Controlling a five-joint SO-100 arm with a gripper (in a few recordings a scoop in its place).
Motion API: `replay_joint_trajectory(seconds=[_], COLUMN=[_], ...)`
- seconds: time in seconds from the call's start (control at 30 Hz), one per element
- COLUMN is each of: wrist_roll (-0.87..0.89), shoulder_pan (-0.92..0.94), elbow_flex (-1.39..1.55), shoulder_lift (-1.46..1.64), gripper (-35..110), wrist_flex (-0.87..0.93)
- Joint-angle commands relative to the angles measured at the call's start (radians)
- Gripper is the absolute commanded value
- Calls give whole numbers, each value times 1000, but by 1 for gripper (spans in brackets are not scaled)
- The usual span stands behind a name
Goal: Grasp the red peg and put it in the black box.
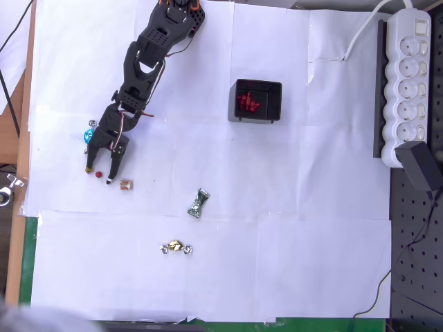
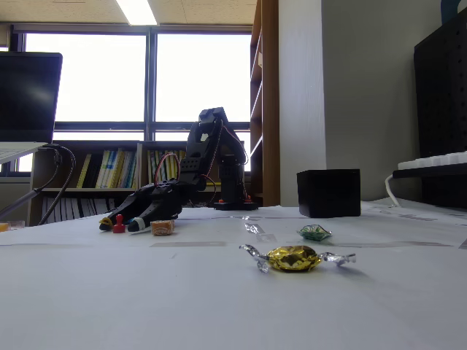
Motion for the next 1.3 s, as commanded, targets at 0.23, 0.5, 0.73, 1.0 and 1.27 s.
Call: replay_joint_trajectory(seconds=[0.23, 0.5, 0.73, 1.0, 1.27], wrist_roll=[-8, -3, 0, 0, 3], shoulder_pan=[-6, -21, -29, -34, -49], elbow_flex=[17, 5, 2, -2, 12], shoulder_lift=[-34, -40, -41, -44, -26], gripper=[22, 22, 22, 19, 20], wrist_flex=[3, 3, 3, 3, 3])
